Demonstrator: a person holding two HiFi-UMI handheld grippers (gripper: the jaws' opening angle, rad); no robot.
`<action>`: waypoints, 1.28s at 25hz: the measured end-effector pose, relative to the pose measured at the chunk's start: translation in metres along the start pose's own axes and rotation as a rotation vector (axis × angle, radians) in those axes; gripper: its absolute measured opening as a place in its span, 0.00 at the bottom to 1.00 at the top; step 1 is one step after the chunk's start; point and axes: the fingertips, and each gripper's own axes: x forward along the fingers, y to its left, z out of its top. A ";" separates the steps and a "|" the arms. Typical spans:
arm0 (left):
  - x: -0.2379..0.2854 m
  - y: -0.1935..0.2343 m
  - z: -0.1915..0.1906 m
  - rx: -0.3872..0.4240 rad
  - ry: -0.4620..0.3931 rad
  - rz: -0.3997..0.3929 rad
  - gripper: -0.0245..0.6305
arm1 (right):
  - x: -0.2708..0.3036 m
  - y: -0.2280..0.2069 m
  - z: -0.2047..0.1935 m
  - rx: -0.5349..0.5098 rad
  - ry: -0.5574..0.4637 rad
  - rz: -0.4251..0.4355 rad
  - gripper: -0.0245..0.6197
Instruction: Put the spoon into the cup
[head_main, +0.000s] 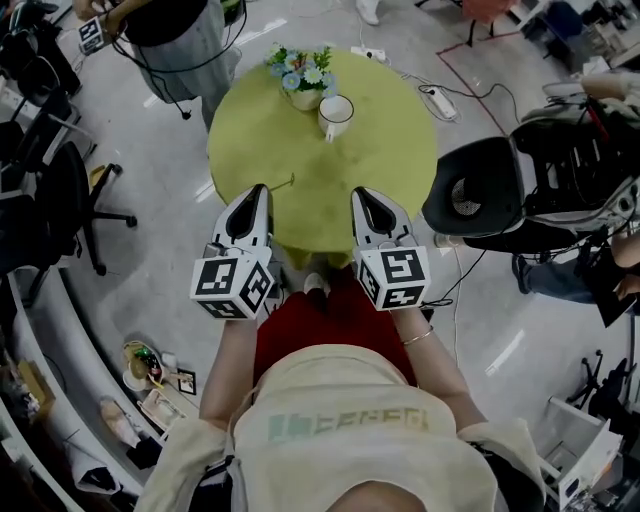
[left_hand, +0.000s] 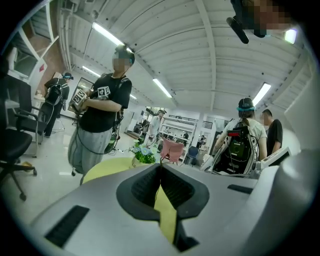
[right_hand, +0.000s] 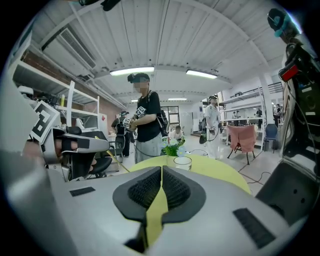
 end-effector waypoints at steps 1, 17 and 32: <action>0.003 -0.001 0.000 0.000 0.001 0.000 0.07 | 0.001 -0.003 0.000 0.001 0.001 -0.002 0.10; 0.067 -0.008 0.014 -0.006 0.013 -0.026 0.07 | 0.034 -0.055 0.015 0.020 0.018 -0.044 0.10; 0.125 -0.016 0.048 0.031 -0.023 -0.017 0.07 | 0.073 -0.094 0.040 0.013 0.005 -0.025 0.10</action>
